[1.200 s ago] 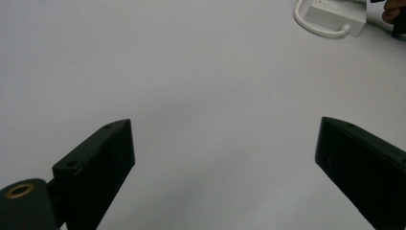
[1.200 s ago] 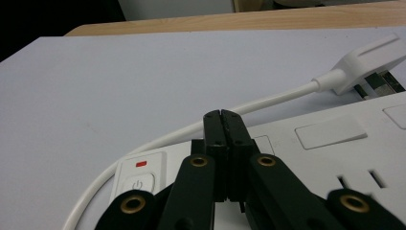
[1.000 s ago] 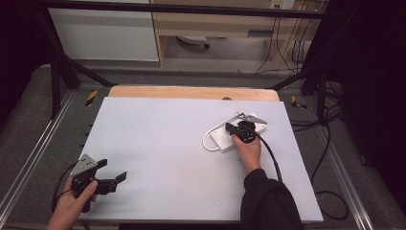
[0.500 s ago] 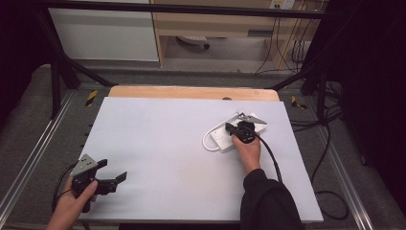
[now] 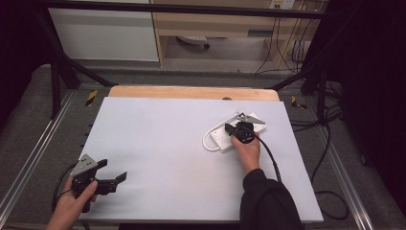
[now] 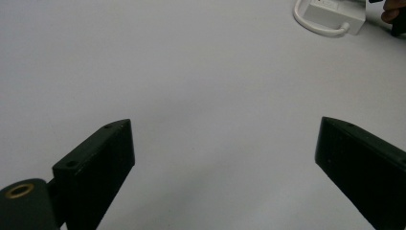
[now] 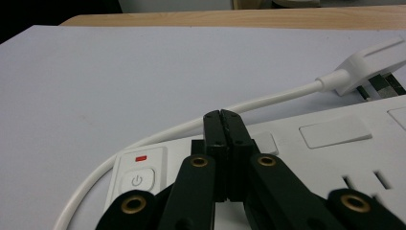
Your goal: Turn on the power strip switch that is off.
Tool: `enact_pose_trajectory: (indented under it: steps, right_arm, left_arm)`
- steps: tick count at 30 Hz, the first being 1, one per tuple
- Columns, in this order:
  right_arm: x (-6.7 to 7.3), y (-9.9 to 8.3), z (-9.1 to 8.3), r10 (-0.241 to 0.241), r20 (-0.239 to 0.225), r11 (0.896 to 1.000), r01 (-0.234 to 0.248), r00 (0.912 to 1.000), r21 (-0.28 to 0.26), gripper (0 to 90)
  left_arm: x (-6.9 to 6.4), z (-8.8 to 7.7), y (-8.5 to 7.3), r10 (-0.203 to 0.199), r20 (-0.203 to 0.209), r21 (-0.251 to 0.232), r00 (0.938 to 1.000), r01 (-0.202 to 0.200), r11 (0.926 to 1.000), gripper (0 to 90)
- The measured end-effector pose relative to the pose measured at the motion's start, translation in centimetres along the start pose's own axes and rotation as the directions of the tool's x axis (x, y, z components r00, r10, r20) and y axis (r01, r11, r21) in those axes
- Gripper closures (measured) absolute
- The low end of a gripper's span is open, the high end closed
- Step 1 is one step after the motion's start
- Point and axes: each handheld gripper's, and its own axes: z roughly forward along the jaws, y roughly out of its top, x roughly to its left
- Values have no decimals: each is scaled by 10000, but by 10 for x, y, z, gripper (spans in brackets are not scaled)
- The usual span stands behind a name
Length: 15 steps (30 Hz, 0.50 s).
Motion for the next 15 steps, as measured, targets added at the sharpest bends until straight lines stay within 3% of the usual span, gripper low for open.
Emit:
enact_pose_trajectory:
  steps: [15]
  right_arm:
    - [-1, 3, 1, 92, -22, 9998, -92, 10000, 161, 900]
  left_arm:
    - [1, 0, 0, 59, -10, 11, 10000, -59, 10000, 64]
